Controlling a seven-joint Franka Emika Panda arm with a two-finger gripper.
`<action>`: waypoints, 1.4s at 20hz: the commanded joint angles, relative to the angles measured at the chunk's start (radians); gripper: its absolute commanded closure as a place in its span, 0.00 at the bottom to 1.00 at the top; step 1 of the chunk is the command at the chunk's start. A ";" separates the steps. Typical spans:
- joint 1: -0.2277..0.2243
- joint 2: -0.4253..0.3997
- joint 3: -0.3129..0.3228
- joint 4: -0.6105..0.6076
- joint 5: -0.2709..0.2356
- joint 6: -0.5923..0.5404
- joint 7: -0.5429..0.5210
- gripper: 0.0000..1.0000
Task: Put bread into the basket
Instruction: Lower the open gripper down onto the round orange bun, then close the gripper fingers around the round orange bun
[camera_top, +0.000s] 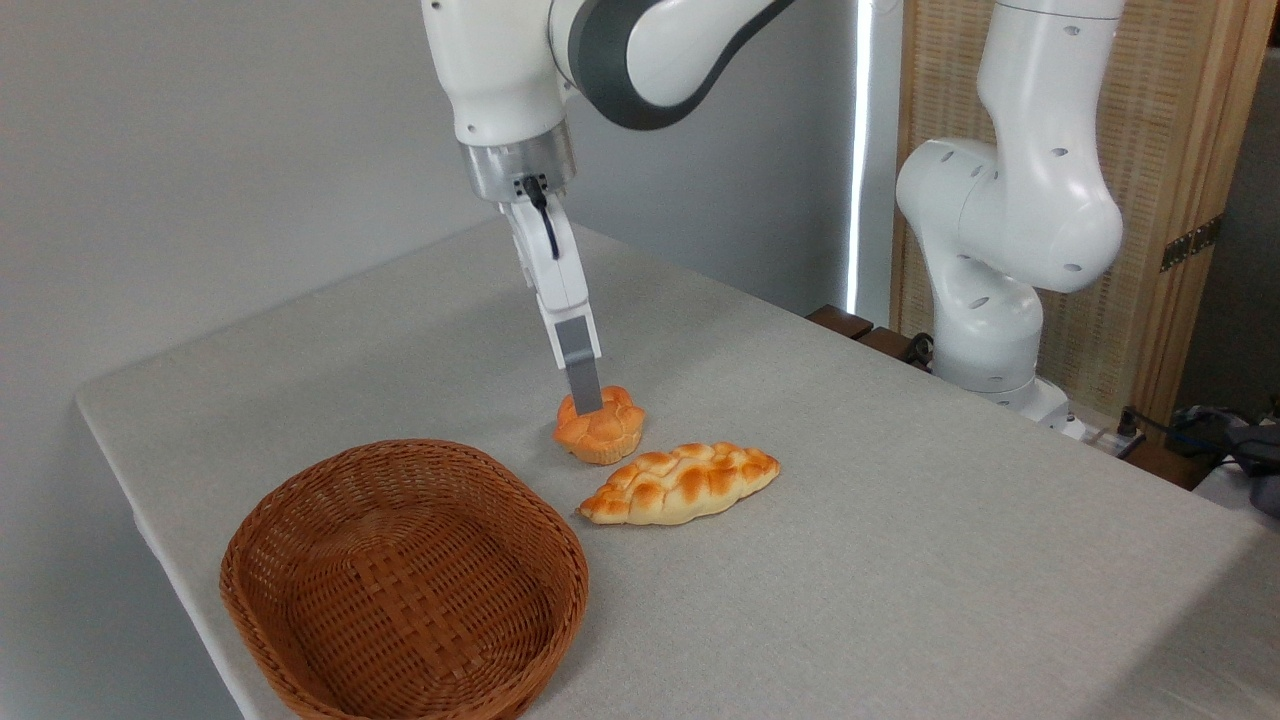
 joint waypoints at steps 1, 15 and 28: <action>-0.007 -0.024 -0.020 -0.070 -0.017 0.061 0.034 0.00; -0.007 -0.012 -0.049 -0.164 -0.003 0.176 0.037 0.04; -0.006 -0.001 -0.047 -0.163 -0.005 0.178 0.071 0.47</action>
